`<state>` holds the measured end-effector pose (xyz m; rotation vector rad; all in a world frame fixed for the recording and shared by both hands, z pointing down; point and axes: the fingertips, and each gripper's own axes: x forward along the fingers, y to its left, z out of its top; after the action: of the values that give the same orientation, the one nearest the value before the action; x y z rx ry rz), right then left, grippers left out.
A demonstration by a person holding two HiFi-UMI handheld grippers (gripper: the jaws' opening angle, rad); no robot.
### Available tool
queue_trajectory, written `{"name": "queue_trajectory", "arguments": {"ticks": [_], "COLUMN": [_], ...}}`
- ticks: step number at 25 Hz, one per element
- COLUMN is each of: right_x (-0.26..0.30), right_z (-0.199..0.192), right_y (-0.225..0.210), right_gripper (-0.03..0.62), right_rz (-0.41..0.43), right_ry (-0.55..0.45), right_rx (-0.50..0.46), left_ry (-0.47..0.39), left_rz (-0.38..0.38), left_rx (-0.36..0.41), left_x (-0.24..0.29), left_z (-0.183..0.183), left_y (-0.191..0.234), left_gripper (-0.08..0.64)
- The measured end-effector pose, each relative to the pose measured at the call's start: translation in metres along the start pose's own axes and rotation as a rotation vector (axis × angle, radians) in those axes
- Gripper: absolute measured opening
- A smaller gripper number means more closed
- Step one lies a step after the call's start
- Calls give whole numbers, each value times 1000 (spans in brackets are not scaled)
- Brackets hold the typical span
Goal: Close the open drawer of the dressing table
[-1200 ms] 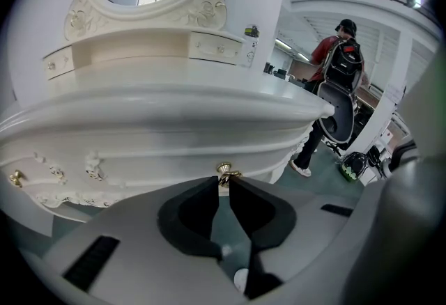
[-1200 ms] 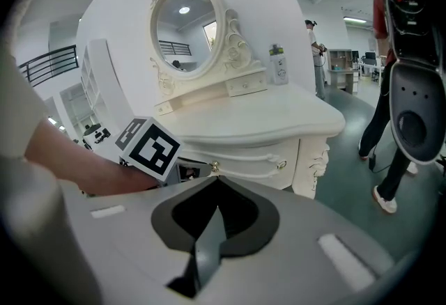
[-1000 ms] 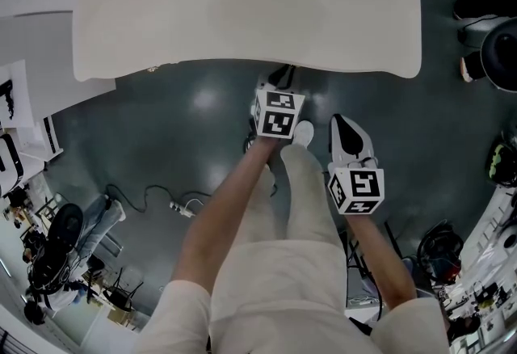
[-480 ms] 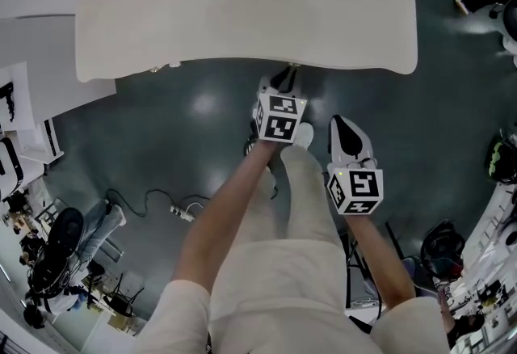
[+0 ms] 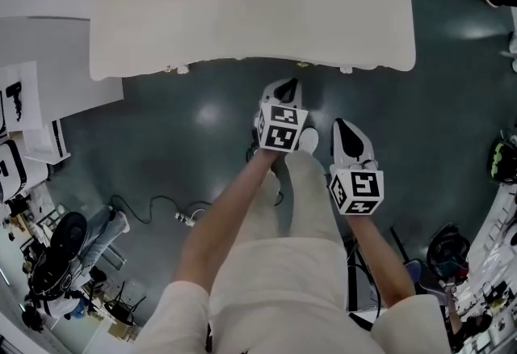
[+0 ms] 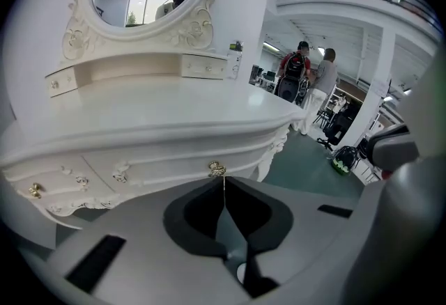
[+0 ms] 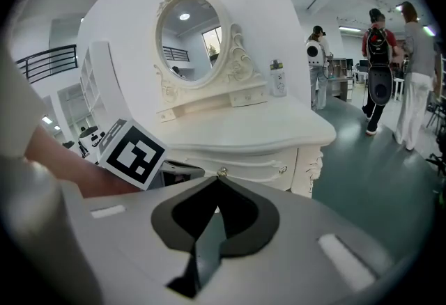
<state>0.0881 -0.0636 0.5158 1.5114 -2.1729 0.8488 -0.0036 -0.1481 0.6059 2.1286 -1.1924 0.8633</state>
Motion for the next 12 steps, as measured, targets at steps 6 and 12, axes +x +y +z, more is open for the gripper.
{"name": "queue_trajectory", "arguments": {"ticks": [6, 12], "right_x": [-1, -16], "right_z": [0, 2], "right_y": [23, 31], "right_gripper": [2, 2], "right_rz": [-7, -30], "right_ry": [-12, -37], "right_rx": [-11, -23], "left_ry": [-1, -22], "left_rz": [-11, -26], "left_rx": [33, 6], "left_x": [-21, -50], "left_z": [-7, -12], "left_y": [17, 18], "left_gripper": [9, 9]}}
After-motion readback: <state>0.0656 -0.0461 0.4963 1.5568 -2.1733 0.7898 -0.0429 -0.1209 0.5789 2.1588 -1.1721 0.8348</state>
